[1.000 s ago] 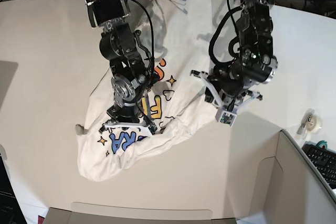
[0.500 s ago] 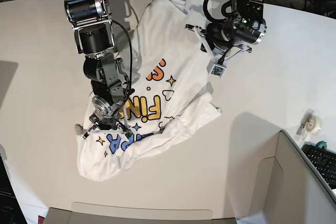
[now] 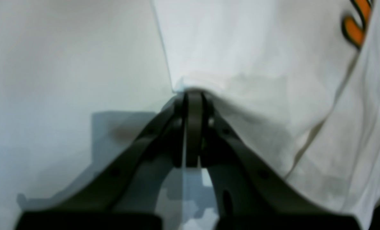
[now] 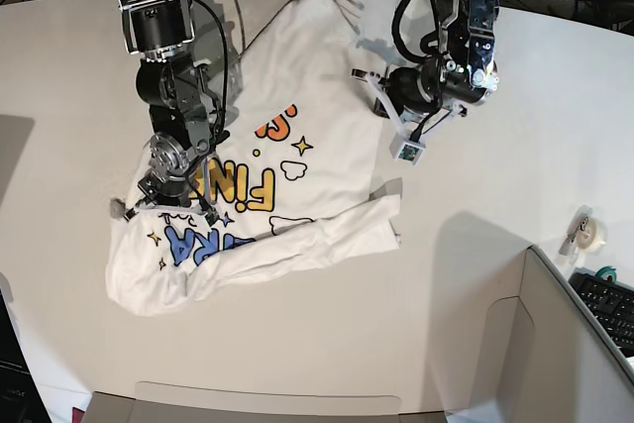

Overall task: Layout the t-shirt on the table in an organized manner, then fold the t-shirt properly
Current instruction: 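Lay the shirt down and drag its body flat with both grippers, then grasp the shirt edges and pull them apart to widen the shirt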

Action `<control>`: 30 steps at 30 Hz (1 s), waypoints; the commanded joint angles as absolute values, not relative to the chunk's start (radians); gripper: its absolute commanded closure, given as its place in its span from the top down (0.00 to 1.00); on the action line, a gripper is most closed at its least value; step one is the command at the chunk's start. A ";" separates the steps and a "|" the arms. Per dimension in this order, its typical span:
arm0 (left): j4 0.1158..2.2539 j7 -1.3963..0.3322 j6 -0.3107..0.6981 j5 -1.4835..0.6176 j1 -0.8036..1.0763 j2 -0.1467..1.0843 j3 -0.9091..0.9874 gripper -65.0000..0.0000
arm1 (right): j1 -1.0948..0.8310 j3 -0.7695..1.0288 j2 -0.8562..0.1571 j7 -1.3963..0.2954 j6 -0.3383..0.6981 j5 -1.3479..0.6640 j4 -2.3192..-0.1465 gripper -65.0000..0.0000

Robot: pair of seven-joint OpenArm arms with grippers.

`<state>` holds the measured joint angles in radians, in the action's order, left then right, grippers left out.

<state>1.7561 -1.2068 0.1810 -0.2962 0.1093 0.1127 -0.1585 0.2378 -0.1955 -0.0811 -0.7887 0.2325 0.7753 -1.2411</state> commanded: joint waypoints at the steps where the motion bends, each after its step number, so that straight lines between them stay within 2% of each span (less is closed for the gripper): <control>1: 1.730 -1.237 0.171 -0.251 0.113 0.124 -0.159 0.00 | 0.216 -0.196 -0.084 -0.816 0.257 0.780 -1.256 0.04; 6: 1.632 -1.225 0.168 -0.251 -0.018 0.183 -0.153 0.00 | 0.156 -0.194 -0.077 -0.822 0.257 0.788 -1.323 0.04; 11: 1.471 -1.196 0.168 -0.251 -0.176 0.257 -0.153 0.00 | 0.110 -0.179 -0.073 -0.947 0.257 0.779 -1.386 0.04; 18: 1.241 -1.093 0.168 -0.251 -0.321 0.278 -0.160 0.00 | 0.007 0.061 0.067 -0.961 0.257 0.780 -1.527 0.04; 21: 1.171 -1.043 0.168 -0.251 -0.363 0.278 -0.160 0.00 | -0.033 0.094 0.128 -0.960 0.257 0.779 -1.569 0.04; 24: 1.191 -1.036 0.168 -0.251 -0.374 0.278 -0.159 0.00 | -0.056 0.093 0.157 -0.958 0.257 0.779 -1.621 0.04; 27: 1.308 -1.053 0.168 -0.251 -0.364 0.283 -0.156 0.00 | -0.047 0.093 0.157 -0.958 0.257 0.763 -1.716 0.04; 30: 1.449 -1.168 0.168 -0.252 -0.329 0.298 -0.150 0.00 | -0.002 0.077 0.157 -0.966 0.257 0.759 -1.808 0.04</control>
